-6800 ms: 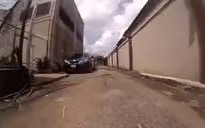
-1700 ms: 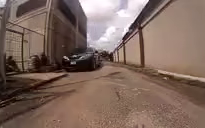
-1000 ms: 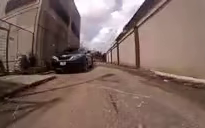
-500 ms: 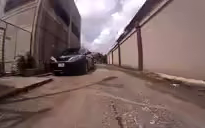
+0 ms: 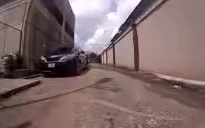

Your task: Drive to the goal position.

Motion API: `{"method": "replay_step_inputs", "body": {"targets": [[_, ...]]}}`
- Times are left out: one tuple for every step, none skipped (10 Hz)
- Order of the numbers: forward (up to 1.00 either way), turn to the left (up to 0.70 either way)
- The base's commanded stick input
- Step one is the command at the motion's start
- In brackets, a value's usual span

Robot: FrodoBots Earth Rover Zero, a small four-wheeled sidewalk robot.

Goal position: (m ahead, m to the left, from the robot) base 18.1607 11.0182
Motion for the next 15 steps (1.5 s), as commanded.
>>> {"method": "replay_step_inputs", "body": {"targets": [[0.7, 0.02], [0.7, 0.02], [0.7, 0.02], [0.7, 0.02], [0.7, 0.02], [0.7, 0.02], [0.7, 0.02], [0.7, 0.02], [0.7, 0.02], [0.7, 0.02], [0.7, 0.02], [0.7, 0.02], [0.7, 0.02], [0.7, 0.02], [0.7, 0.02]]}}
